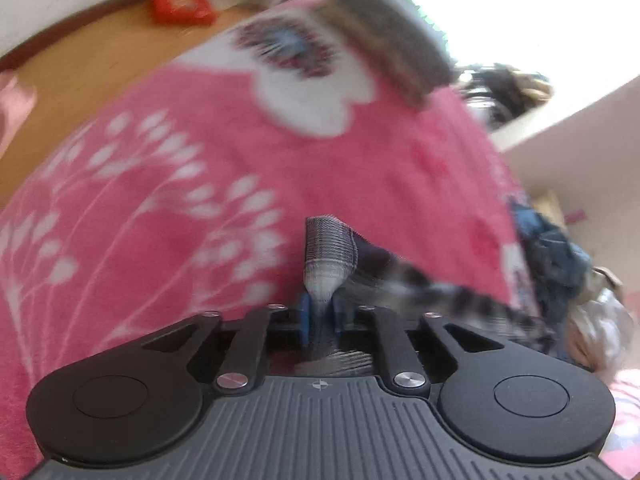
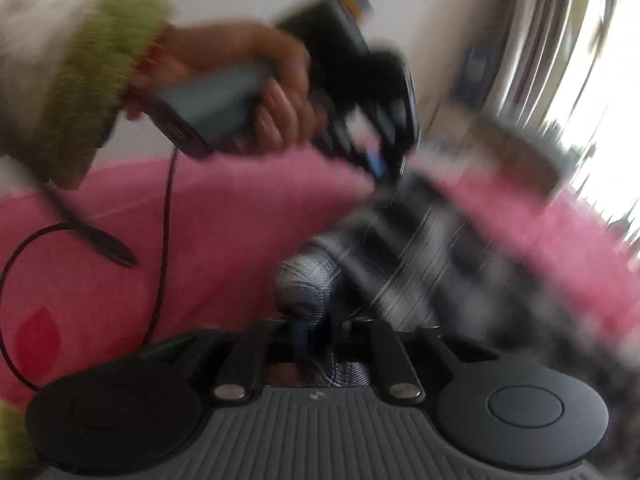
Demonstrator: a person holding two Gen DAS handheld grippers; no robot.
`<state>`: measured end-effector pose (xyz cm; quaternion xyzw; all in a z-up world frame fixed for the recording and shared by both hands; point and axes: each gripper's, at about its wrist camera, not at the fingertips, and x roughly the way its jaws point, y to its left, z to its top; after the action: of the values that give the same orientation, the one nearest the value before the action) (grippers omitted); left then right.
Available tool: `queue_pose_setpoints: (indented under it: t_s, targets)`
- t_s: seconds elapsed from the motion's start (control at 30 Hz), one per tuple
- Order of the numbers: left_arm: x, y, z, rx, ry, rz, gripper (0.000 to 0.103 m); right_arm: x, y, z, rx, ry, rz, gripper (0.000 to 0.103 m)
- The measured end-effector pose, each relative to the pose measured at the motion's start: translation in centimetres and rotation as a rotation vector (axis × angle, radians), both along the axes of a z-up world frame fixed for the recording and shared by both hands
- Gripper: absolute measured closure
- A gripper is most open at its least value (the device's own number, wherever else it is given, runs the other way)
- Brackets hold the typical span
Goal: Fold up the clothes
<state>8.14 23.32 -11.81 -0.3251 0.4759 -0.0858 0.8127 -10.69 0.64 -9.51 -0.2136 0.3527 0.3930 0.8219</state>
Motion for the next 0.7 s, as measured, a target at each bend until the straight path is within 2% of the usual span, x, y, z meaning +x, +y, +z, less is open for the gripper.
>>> queue_pose_setpoints:
  t_s: [0.07,0.13,0.17,0.2,0.3,0.4,0.53,0.63,0.7]
  targets:
    - [-0.2,1.1,-0.7,-0.074,-0.005,0.033,0.075,0.5,-1.5,0.2,0.054,0.052,-0.009,0.058]
    - [-0.9,2.1,-0.4,-0.108,-0.026,0.076,0.058,0.7,-3.2,0.8,0.111,0.079,-0.020,0.040]
    - [-1.4,2.5,0.0,-0.105,-0.043,0.097,0.046,0.8,-4.1,1.2,0.135,0.090,-0.027,0.038]
    - [-2.1,2.9,0.6,-0.095,-0.062,0.114,0.039,1.6,-5.3,1.6,0.154,0.101,-0.033,0.037]
    - [-4.6,4.2,2.1,-0.063,-0.101,0.130,0.036,2.4,-8.2,3.0,0.201,0.145,-0.066,0.035]
    - [-8.4,4.6,2.7,-0.053,-0.100,0.098,0.036,2.9,-10.0,4.4,0.256,0.193,-0.119,0.035]
    - [-13.3,3.6,2.2,-0.088,-0.079,0.022,0.036,7.2,-12.1,6.5,0.327,0.230,-0.223,0.035]
    - [-15.6,1.2,1.5,-0.104,-0.078,-0.063,0.036,11.2,-10.6,8.0,0.371,0.255,-0.226,0.035]
    - [-16.2,-0.6,1.2,-0.053,-0.100,-0.096,0.037,14.3,-8.2,8.6,0.346,0.265,-0.203,0.035]
